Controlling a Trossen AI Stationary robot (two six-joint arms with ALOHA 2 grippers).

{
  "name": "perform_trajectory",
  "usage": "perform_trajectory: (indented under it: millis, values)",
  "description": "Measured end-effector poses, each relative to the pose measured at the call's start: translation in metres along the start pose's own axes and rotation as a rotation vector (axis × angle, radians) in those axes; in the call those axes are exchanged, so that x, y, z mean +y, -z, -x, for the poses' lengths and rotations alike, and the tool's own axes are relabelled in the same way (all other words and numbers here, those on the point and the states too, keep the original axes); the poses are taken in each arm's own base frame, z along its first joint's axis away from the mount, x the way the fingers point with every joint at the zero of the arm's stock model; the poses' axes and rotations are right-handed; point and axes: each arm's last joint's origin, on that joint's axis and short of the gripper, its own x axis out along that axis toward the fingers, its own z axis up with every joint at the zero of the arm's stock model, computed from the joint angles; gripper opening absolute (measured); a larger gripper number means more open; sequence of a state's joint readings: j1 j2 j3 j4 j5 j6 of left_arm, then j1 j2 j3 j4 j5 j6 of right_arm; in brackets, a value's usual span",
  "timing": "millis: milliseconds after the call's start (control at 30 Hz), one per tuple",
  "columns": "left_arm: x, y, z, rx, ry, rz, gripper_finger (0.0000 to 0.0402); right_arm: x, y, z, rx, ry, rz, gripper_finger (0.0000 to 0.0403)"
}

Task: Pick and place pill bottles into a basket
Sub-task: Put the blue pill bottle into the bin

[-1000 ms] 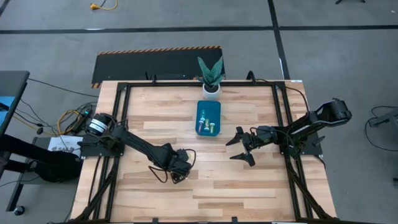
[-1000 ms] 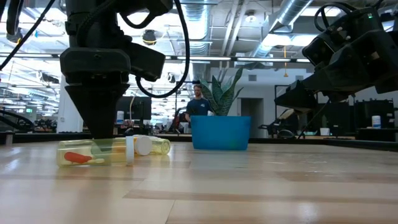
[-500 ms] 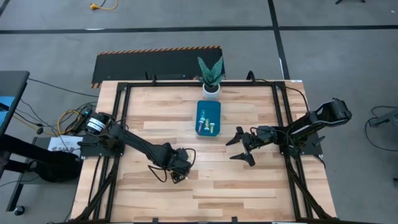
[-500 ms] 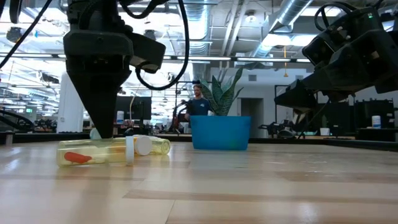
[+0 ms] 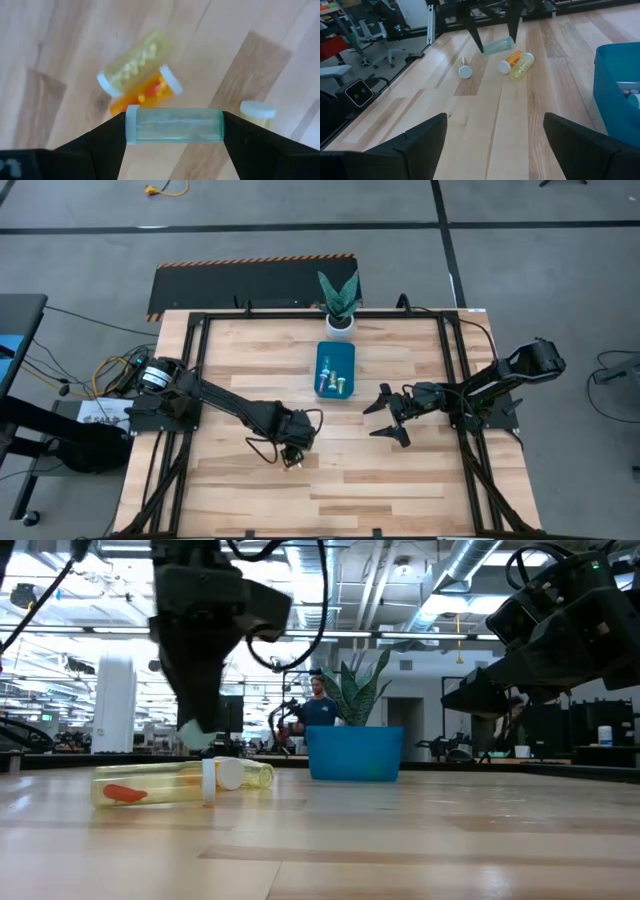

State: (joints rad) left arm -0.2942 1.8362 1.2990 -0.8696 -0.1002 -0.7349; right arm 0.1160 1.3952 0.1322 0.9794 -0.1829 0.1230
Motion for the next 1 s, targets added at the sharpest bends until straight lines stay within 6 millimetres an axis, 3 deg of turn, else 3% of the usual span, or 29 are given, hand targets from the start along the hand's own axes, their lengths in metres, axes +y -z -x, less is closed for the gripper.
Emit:
perform_trajectory:
  millis: [433,800,1000]
  values:
    - [0.014,-0.047,0.033,-0.11,0.051,-0.093,0.0278,0.0,0.0,0.0,0.0,0.0,0.0,0.0327]
    - [0.06,-0.09,0.078,-0.142,-0.002,-0.282,0.0279,0.0,0.0,0.0,0.001,0.0,0.0,0.0327]
    - [0.095,-0.106,0.088,-0.135,-0.044,-0.435,0.0279,0.0,0.0,0.0,0.002,0.0,-0.001,0.0327]
